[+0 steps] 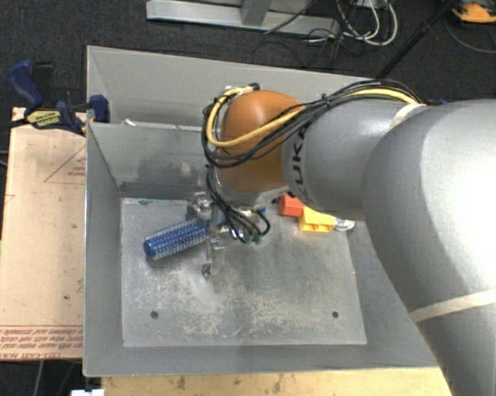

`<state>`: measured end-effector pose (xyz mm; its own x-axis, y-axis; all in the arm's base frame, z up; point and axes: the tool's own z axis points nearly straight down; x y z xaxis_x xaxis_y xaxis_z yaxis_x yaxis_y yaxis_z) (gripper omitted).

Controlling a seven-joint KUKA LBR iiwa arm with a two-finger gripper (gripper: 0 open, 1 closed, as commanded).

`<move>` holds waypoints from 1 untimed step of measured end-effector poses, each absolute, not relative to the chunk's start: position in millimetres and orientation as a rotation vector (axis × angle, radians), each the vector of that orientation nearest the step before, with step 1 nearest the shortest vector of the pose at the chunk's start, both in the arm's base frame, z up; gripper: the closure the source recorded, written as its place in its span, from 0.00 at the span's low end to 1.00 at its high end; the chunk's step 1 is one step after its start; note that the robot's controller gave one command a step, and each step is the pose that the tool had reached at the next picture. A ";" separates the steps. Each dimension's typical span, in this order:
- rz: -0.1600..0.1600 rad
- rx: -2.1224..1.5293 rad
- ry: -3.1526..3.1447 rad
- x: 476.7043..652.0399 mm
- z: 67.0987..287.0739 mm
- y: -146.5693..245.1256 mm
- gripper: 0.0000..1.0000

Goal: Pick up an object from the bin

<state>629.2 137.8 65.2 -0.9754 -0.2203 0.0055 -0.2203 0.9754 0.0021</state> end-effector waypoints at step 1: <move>-0.003 0.343 -3.126 632.3 70.6 137.3 1.00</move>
Offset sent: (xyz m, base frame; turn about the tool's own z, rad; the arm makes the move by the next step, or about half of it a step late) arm 0.0000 0.0000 0.0000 0.0000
